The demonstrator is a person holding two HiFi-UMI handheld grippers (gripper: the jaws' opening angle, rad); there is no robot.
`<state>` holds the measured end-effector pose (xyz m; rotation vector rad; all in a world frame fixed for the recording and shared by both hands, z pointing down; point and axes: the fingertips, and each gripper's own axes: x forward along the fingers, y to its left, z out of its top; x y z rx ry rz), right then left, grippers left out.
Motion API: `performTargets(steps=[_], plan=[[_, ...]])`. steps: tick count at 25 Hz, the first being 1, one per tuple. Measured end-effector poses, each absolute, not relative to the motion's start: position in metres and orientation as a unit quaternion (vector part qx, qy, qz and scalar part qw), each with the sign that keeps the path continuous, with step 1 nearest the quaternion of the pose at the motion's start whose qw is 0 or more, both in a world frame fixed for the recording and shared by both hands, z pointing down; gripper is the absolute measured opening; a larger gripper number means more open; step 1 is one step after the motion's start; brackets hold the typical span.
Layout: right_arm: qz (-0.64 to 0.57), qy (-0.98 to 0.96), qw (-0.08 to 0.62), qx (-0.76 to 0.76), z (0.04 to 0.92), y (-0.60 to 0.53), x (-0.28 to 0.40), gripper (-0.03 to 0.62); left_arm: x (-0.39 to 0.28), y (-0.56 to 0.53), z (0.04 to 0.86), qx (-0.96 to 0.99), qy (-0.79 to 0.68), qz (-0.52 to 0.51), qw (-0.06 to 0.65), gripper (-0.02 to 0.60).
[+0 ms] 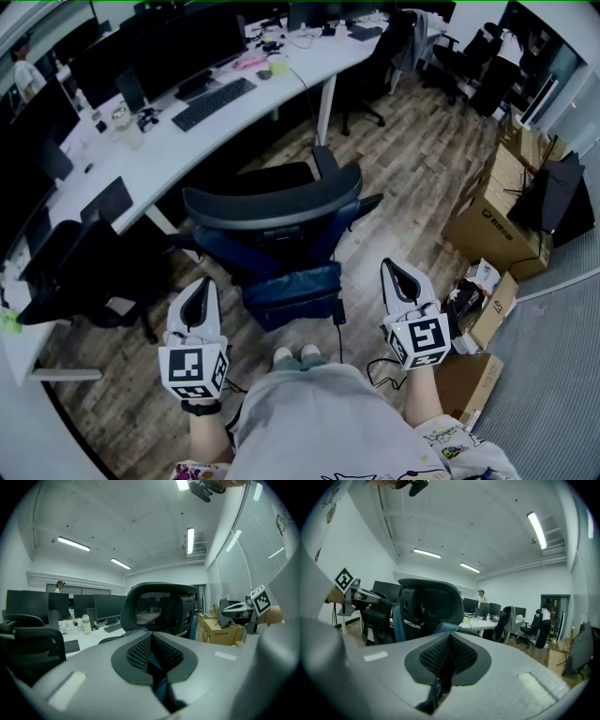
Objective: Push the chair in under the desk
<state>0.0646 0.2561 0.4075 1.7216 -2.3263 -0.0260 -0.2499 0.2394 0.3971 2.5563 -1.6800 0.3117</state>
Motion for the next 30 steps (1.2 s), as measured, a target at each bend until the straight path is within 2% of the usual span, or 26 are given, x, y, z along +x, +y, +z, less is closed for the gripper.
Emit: performTargets(steps=[7,10,17,20,30], plan=[[-0.014,-0.79,0.113,0.603,0.405,0.259,0.077,0.002,-0.253,0.234,0.398,0.831,-0.545,0.105,0.014,0.017],[-0.021,-0.795,0.117,0.595,0.406,0.254,0.078,0.003,-0.256,0.23,0.399,0.831,-0.543,0.117,0.002,0.051],[-0.038,-0.809,0.125,0.573,0.406,0.24,0.077,0.077,-0.259,0.22,0.404,0.831,-0.534,0.152,-0.037,0.104],[-0.044,-0.816,0.134,0.561,0.408,0.233,0.075,0.089,-0.259,0.215,0.407,0.832,-0.527,0.169,-0.05,0.126],[-0.055,-0.84,0.173,0.511,0.418,0.212,0.071,0.175,-0.265,0.193,0.422,0.837,-0.492,0.229,-0.067,0.195]])
